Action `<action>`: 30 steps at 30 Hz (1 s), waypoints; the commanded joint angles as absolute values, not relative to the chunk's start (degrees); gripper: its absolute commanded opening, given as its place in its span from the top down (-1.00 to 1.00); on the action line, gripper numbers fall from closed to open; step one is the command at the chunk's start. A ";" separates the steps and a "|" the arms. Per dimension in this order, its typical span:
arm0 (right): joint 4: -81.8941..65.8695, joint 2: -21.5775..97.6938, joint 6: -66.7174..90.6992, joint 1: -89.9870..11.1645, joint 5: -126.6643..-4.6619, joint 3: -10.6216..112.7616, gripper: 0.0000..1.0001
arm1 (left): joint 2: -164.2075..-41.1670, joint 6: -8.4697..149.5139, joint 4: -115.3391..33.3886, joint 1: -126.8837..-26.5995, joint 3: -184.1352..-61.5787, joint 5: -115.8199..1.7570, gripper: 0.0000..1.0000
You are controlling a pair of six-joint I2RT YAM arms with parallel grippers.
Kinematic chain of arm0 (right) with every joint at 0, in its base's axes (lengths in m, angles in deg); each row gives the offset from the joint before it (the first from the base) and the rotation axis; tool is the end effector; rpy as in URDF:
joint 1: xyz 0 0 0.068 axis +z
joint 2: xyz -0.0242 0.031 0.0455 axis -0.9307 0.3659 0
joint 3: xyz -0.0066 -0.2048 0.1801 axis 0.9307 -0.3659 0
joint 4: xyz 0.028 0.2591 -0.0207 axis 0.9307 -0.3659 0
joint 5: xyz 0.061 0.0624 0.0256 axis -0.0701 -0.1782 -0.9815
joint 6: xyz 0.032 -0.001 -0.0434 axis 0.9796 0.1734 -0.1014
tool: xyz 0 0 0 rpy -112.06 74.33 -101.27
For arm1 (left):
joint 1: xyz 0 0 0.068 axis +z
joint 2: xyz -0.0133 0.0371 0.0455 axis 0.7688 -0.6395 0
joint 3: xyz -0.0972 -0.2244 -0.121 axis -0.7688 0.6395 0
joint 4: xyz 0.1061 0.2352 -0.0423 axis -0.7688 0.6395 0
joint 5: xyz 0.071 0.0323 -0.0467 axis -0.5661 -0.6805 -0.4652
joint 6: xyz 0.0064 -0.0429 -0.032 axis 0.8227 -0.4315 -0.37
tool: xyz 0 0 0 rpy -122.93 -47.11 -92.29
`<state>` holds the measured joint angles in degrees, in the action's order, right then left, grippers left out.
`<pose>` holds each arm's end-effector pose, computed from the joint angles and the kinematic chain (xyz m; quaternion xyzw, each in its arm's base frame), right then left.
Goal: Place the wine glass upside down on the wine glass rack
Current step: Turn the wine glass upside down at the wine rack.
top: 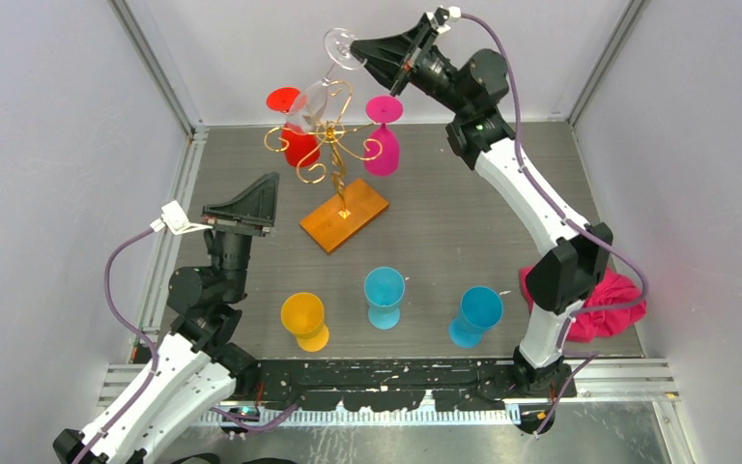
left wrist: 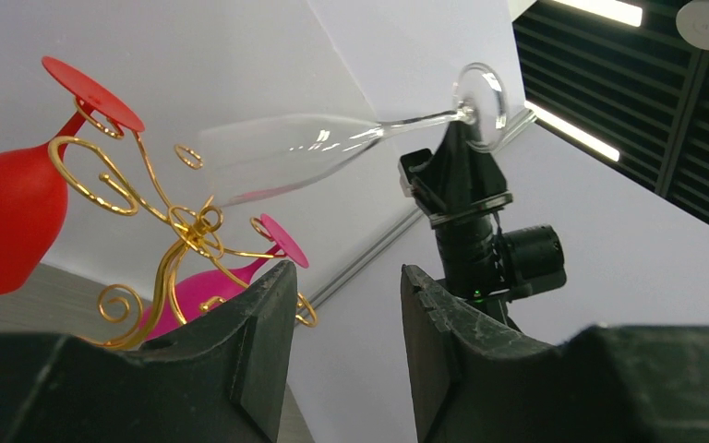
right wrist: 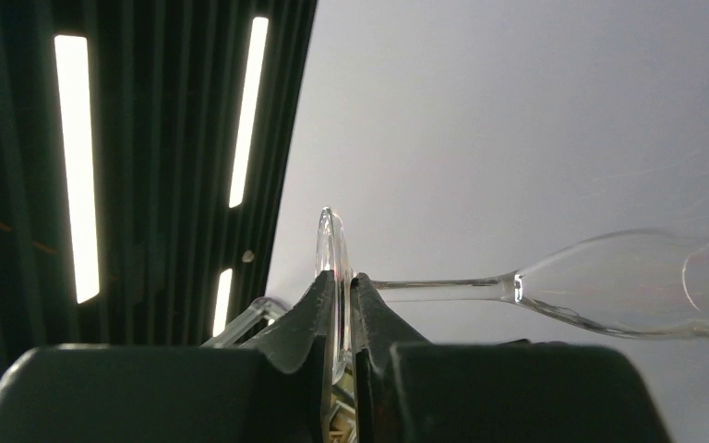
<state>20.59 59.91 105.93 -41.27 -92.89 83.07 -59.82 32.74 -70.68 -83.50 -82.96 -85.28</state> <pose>0.3508 0.2036 0.5064 0.0629 0.5237 0.8156 0.2378 0.1191 -0.0634 0.3706 -0.2173 0.4549 -0.5037 0.7015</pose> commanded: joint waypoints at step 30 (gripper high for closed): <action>3.13 73.08 90.76 -43.27 -96.50 115.83 0.99 | -60.28 36.66 -69.19 -83.56 -85.23 -84.80 0.15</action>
<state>-1.40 75.50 92.83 -42.76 -95.63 111.22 -60.19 36.06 -68.28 -83.50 -83.40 -85.22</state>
